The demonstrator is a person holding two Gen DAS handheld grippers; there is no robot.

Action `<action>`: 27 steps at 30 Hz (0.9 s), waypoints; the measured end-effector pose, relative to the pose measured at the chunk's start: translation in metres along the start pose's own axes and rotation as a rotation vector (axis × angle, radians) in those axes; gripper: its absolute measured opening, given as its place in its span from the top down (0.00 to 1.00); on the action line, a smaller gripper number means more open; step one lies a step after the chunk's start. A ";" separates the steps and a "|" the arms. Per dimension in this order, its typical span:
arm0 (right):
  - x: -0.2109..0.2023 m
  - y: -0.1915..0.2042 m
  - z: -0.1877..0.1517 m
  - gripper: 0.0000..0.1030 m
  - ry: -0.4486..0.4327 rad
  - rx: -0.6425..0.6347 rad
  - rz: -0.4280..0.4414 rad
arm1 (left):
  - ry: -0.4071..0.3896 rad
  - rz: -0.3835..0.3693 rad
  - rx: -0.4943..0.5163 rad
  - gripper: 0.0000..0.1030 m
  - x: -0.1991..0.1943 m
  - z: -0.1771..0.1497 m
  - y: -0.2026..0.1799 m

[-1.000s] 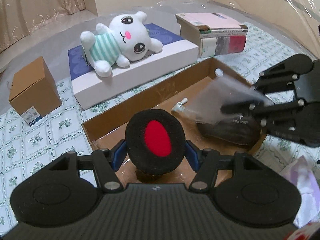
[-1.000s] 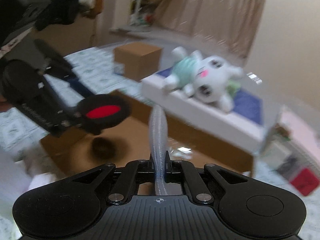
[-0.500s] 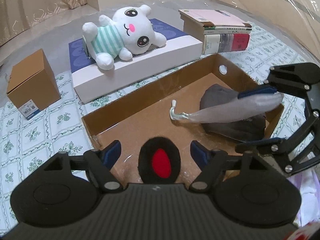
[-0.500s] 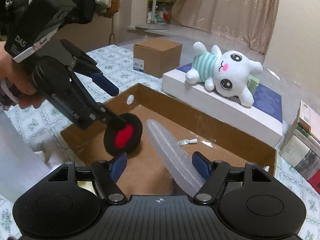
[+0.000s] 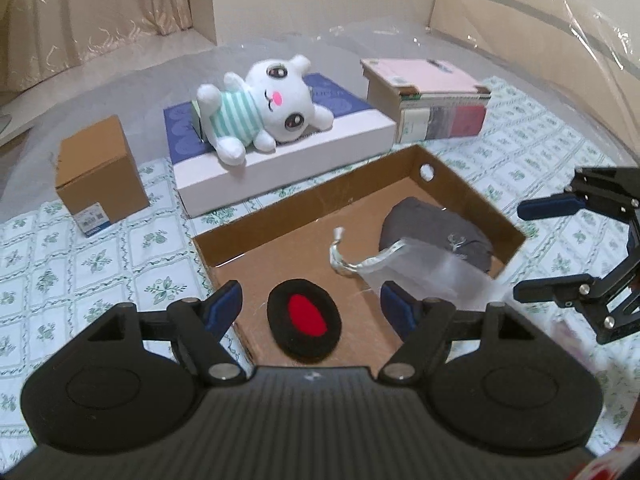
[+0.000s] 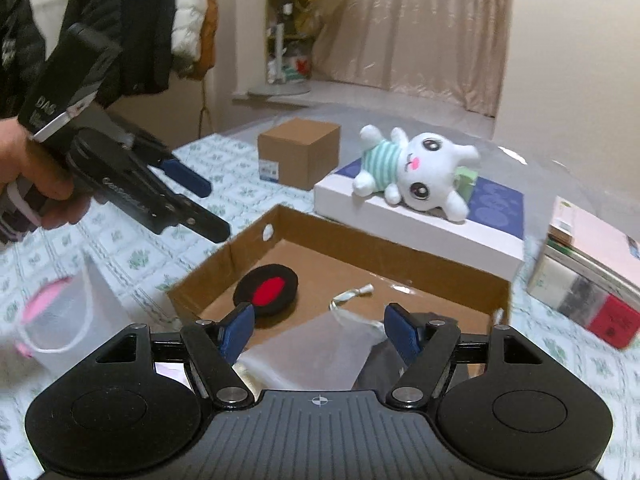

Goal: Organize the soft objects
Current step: 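Open the left tool to drop the pad while the right tool releases the bag into the box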

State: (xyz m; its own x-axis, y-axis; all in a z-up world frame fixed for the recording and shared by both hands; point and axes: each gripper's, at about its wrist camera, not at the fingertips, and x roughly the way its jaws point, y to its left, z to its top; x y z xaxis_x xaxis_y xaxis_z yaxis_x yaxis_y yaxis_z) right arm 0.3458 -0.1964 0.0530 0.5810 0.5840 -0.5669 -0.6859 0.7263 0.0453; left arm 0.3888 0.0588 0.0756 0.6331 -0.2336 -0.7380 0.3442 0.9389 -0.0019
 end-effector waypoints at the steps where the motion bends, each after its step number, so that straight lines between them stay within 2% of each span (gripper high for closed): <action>1: -0.007 0.002 0.000 0.30 -0.006 0.016 -0.005 | -0.009 0.001 -0.001 0.28 -0.009 -0.001 -0.003; 7: -0.065 0.023 -0.007 0.30 -0.065 0.098 -0.047 | -0.082 -0.007 -0.032 0.28 -0.070 -0.011 -0.023; 12: -0.113 0.047 -0.020 0.30 -0.128 0.171 -0.070 | -0.153 0.007 -0.042 0.28 -0.125 -0.031 -0.047; 20: -0.172 0.094 -0.059 0.30 -0.201 0.268 -0.112 | -0.242 0.045 -0.069 0.28 -0.192 -0.087 -0.081; 27: -0.203 0.128 -0.093 0.31 -0.220 0.337 -0.130 | -0.280 0.083 -0.133 0.28 -0.221 -0.146 -0.100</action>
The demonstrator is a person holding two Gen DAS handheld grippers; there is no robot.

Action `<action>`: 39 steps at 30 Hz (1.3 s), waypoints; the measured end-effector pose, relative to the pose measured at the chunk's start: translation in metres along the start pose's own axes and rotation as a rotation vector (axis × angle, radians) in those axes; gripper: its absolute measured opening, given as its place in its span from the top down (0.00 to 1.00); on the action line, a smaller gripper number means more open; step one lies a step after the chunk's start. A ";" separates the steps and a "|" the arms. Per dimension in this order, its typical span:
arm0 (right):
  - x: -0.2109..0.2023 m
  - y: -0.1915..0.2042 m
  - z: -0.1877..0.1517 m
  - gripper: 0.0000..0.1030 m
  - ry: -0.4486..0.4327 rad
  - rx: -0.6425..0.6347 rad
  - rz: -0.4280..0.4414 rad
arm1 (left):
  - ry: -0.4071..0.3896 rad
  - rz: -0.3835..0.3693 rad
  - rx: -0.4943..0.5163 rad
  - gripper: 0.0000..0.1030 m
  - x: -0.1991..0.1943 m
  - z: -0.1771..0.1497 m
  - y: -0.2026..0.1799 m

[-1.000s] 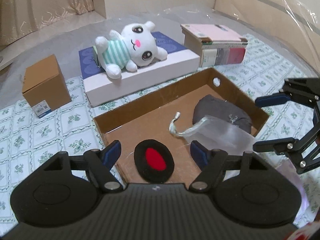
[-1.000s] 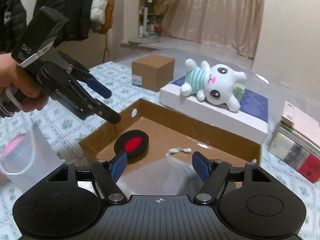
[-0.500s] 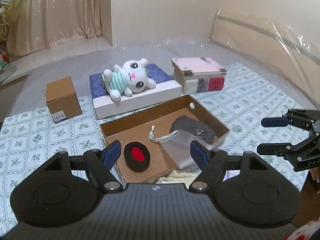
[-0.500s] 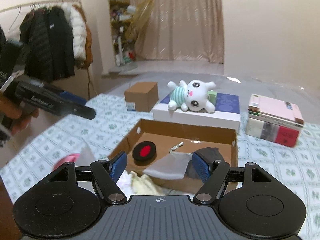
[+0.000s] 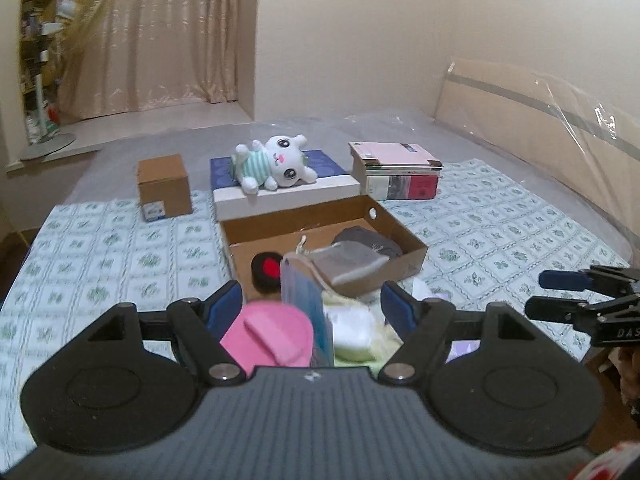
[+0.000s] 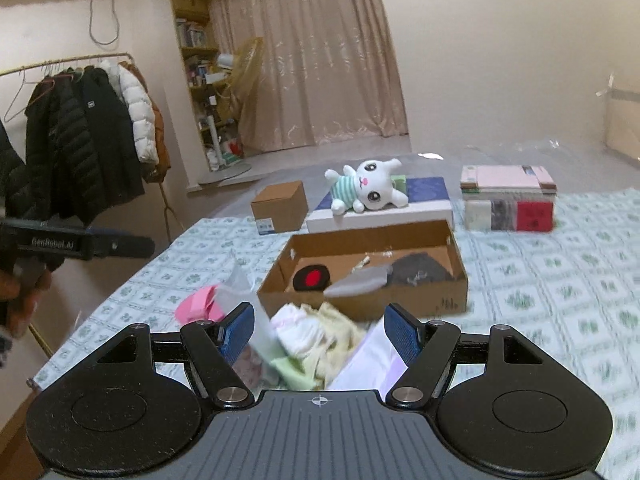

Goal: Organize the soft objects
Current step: 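Open the left tool to drop the pad while the right tool releases the bag into the box, then reach the left tool to the purple scrunchie and close on it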

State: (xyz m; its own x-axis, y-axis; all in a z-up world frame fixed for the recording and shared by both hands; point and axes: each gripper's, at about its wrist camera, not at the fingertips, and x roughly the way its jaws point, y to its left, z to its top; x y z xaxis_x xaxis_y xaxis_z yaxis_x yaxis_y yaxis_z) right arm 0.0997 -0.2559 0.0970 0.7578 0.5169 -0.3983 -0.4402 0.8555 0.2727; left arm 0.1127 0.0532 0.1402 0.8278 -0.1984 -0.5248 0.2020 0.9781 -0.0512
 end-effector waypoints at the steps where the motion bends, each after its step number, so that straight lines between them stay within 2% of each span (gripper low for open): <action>1: -0.005 0.001 -0.004 0.31 0.001 0.003 -0.005 | -0.002 0.008 -0.012 0.28 -0.005 -0.007 -0.001; 11: -0.026 0.017 -0.048 0.31 0.042 -0.005 -0.039 | -0.002 0.112 -0.161 0.28 -0.029 -0.076 0.000; 19: -0.022 0.021 -0.074 0.31 0.099 0.007 -0.029 | 0.072 0.118 -0.143 0.28 -0.023 -0.108 -0.008; 29: -0.017 0.012 -0.078 0.31 0.117 0.026 -0.052 | 0.092 0.103 -0.096 0.28 -0.007 -0.115 -0.024; 39: -0.005 -0.003 -0.082 0.31 0.140 0.039 -0.076 | 0.132 0.060 -0.041 0.28 0.028 -0.127 -0.046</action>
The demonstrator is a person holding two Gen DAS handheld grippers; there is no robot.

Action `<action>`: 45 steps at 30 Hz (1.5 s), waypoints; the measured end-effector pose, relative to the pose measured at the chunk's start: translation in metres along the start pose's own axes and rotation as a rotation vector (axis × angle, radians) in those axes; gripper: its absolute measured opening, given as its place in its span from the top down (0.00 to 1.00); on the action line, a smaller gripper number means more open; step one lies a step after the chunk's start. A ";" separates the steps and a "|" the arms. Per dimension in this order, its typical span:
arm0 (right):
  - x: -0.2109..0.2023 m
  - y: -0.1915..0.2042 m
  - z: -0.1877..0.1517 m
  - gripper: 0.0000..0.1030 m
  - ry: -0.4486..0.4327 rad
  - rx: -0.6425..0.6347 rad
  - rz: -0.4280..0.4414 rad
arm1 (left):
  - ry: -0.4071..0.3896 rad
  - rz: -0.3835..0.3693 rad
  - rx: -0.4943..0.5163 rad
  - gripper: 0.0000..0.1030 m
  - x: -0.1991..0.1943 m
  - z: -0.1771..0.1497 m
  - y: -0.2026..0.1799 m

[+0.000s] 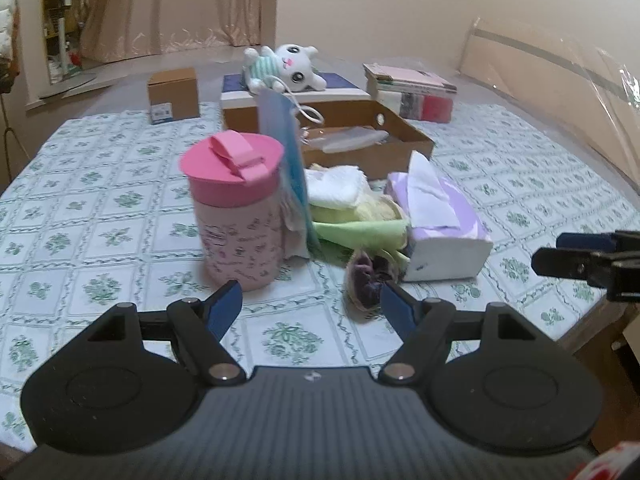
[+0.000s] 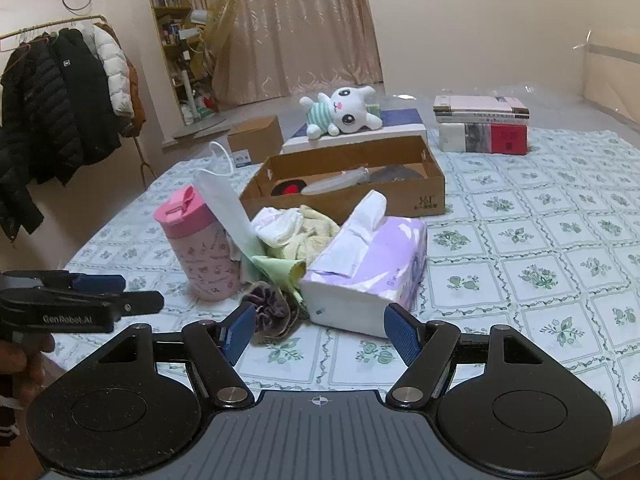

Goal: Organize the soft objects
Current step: 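Reach the left tool to the purple scrunchie and close on it, then lift the scrunchie with the left tool while the right tool grasps the green cloth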

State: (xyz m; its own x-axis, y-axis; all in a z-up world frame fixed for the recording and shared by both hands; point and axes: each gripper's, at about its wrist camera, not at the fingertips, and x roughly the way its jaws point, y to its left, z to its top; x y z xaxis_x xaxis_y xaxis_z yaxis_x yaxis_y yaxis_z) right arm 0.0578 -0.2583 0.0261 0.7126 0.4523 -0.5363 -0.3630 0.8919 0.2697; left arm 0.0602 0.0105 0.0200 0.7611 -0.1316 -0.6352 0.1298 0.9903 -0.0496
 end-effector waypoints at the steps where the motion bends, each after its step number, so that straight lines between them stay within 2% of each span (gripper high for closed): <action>1: 0.002 -0.002 0.000 0.31 0.003 0.003 -0.003 | 0.003 -0.002 0.010 0.28 0.004 -0.001 -0.003; 11: 0.026 -0.023 -0.001 0.31 0.027 0.027 -0.030 | 0.049 -0.042 0.123 0.29 0.058 -0.005 -0.031; 20: 0.048 -0.035 -0.002 0.31 0.060 0.036 -0.032 | 0.095 -0.066 0.189 0.34 0.107 -0.010 -0.055; 25: 0.055 -0.038 -0.004 0.31 0.074 0.039 -0.033 | 0.098 -0.054 0.206 0.41 0.121 -0.010 -0.059; 28: 0.058 -0.038 -0.003 0.31 0.077 0.037 -0.033 | 0.103 -0.039 0.213 0.53 0.127 -0.009 -0.058; 33: 0.059 -0.033 -0.003 0.31 0.077 0.023 -0.031 | 0.107 -0.041 0.189 0.70 0.124 -0.011 -0.049; 36: 0.058 -0.027 -0.001 0.31 0.074 0.005 -0.024 | 0.105 -0.035 0.161 0.77 0.115 -0.011 -0.039; 39: 0.058 -0.018 0.000 0.32 0.069 -0.024 -0.006 | 0.106 -0.029 0.136 0.81 0.103 -0.012 -0.026; 45: 0.065 0.008 0.004 0.40 0.067 -0.123 0.053 | 0.085 0.002 0.093 0.84 0.076 -0.012 -0.001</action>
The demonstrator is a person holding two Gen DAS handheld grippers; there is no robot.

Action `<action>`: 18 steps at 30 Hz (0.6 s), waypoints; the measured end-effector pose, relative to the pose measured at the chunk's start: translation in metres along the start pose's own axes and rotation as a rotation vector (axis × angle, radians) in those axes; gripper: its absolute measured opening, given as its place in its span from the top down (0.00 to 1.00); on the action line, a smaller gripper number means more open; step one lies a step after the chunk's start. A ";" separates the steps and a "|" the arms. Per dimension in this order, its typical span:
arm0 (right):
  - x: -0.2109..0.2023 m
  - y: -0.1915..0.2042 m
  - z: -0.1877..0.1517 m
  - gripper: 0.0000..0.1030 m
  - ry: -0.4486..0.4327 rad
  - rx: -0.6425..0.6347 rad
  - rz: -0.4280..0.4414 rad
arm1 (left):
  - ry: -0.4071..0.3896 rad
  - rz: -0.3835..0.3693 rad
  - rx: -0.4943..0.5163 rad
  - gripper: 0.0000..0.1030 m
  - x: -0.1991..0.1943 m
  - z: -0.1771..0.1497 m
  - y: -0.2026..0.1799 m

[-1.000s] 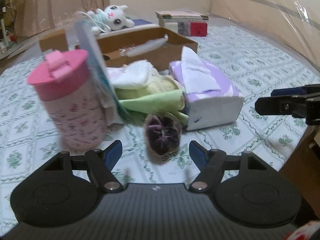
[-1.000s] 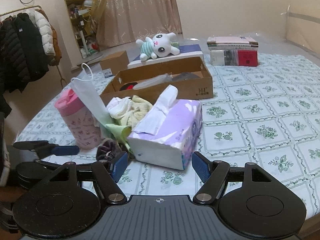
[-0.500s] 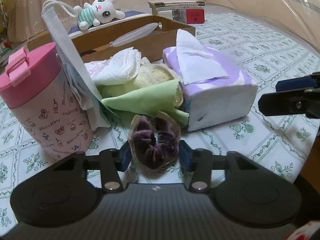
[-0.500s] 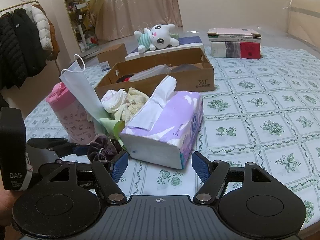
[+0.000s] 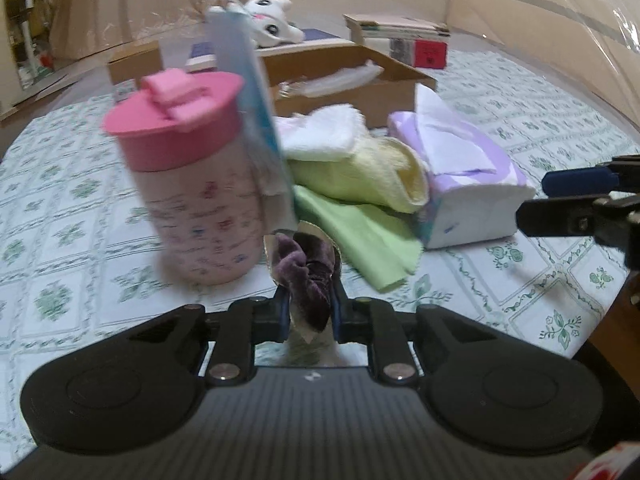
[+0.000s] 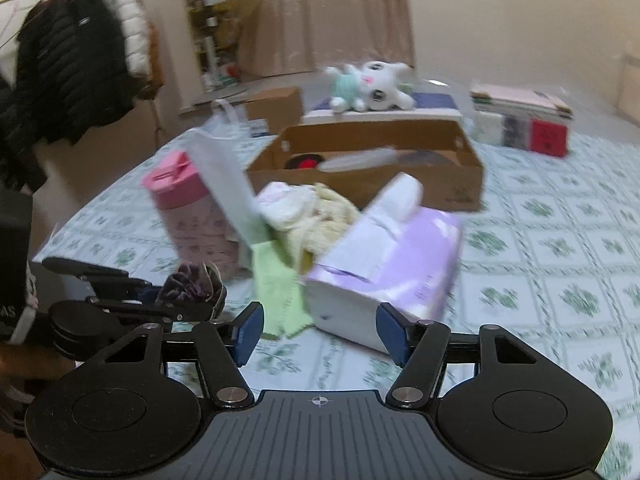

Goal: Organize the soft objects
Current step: 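Lift the scrunchie with the left tool while the right tool grasps the green cloth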

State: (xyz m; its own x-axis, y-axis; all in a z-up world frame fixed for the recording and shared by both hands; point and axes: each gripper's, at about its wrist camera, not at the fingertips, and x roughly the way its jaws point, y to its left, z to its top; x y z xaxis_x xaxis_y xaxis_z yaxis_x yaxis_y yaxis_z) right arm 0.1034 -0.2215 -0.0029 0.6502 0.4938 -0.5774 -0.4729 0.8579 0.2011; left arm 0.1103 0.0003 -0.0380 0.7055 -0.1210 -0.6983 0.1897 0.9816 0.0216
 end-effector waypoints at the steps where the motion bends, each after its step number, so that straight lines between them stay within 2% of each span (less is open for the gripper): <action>1: 0.003 0.006 0.001 0.41 0.000 -0.021 0.010 | -0.004 0.005 -0.009 0.84 -0.004 0.000 0.005; 7: 0.033 0.044 0.005 0.49 0.028 -0.160 0.041 | -0.026 0.026 -0.053 0.87 -0.016 -0.002 0.028; 10: 0.056 0.059 0.004 0.59 0.066 -0.214 -0.003 | -0.032 0.021 -0.081 0.87 -0.018 -0.003 0.038; 18: 0.114 0.085 -0.002 0.63 0.132 -0.413 -0.092 | -0.043 -0.020 -0.144 0.87 -0.015 -0.006 0.061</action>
State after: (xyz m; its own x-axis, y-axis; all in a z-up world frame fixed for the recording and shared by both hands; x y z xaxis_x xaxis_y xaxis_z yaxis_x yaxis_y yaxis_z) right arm 0.1358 -0.0931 -0.0532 0.6317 0.3729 -0.6797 -0.6323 0.7550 -0.1734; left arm 0.1072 0.0628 -0.0311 0.7317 -0.1442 -0.6662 0.1065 0.9896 -0.0972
